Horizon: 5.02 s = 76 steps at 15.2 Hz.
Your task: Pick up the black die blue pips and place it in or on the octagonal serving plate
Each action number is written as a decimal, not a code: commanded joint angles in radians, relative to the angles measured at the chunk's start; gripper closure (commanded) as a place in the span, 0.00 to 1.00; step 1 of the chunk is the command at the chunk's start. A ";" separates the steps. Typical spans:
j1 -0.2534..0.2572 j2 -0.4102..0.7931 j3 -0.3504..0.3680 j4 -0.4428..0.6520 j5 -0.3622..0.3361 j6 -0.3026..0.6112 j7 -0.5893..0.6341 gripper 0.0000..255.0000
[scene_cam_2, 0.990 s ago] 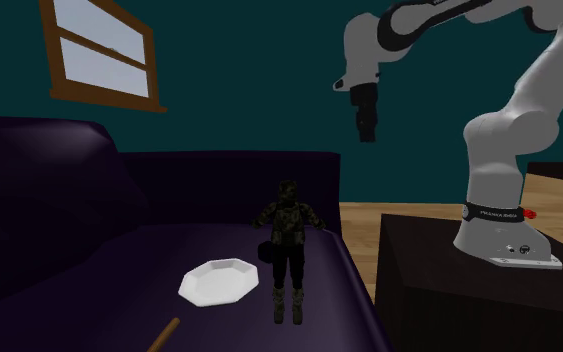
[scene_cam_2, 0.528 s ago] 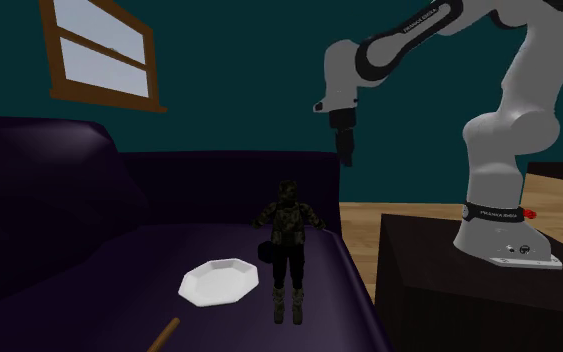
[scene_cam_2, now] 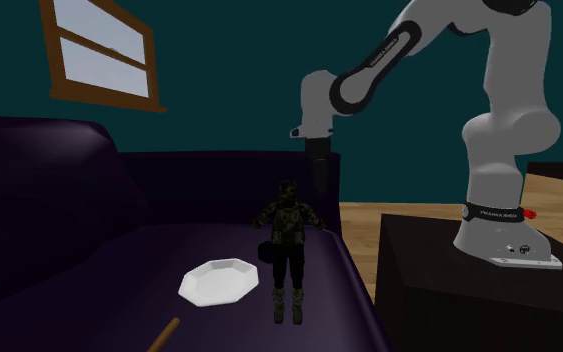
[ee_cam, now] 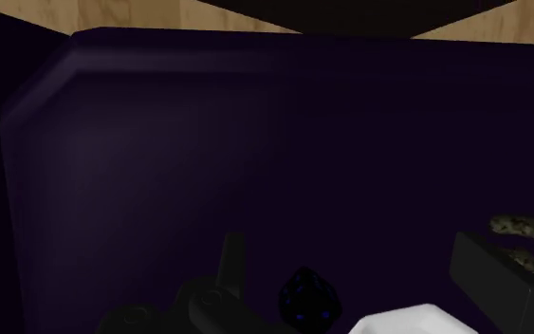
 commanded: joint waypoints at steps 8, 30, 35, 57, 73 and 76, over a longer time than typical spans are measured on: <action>0.027 0.348 0.012 0.217 -0.040 0.167 0.011 0.00; 0.070 0.732 0.003 0.515 -0.083 0.283 0.024 0.00; 0.070 0.732 0.003 0.514 -0.083 0.283 0.024 1.00; 0.061 0.553 0.014 0.473 -0.071 0.146 0.017 1.00; 0.243 0.924 0.027 1.106 -0.094 -0.117 0.197 1.00; 0.244 0.952 0.026 1.113 -0.095 -0.096 0.197 1.00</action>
